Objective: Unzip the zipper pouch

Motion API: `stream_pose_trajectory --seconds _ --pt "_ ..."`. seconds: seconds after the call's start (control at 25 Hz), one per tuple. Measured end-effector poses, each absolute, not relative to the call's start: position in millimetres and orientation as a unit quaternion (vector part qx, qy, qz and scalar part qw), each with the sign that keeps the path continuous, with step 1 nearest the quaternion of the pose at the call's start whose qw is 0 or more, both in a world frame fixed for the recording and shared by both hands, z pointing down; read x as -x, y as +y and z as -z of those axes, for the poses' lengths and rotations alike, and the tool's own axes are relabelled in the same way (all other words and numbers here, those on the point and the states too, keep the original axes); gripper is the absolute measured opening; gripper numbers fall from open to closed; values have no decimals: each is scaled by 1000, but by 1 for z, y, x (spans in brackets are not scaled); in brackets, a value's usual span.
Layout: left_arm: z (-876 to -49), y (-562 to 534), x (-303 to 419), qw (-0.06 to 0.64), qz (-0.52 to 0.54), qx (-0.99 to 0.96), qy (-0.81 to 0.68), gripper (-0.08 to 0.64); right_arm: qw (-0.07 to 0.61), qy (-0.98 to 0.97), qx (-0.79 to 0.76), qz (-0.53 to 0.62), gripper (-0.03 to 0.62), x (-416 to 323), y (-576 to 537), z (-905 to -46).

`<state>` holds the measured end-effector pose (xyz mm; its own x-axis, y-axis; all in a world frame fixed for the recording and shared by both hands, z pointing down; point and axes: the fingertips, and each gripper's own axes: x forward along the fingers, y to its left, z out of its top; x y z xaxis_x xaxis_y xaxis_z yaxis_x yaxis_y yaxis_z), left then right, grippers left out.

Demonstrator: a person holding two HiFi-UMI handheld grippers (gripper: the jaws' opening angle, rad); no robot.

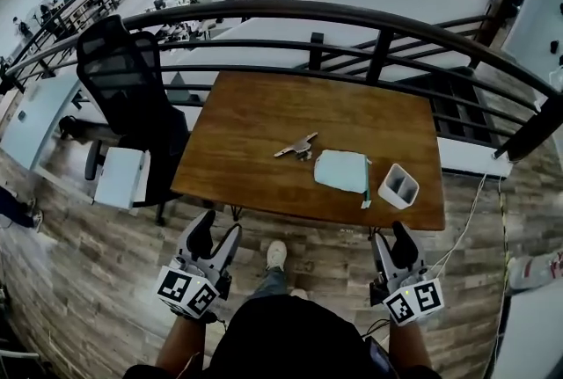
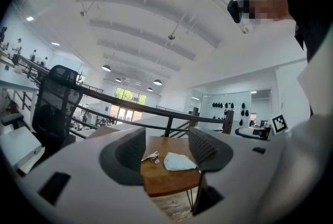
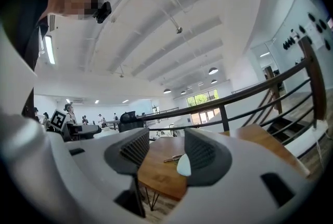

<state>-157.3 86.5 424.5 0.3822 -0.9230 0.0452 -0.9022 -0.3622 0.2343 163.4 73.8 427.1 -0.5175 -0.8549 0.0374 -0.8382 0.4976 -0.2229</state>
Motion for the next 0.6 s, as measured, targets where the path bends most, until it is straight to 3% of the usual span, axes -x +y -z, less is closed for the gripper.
stream_pose_trajectory --seconds 0.6 --pt "-428 -60 153 117 50 -865 -485 264 13 839 534 101 209 -147 -38 -420"
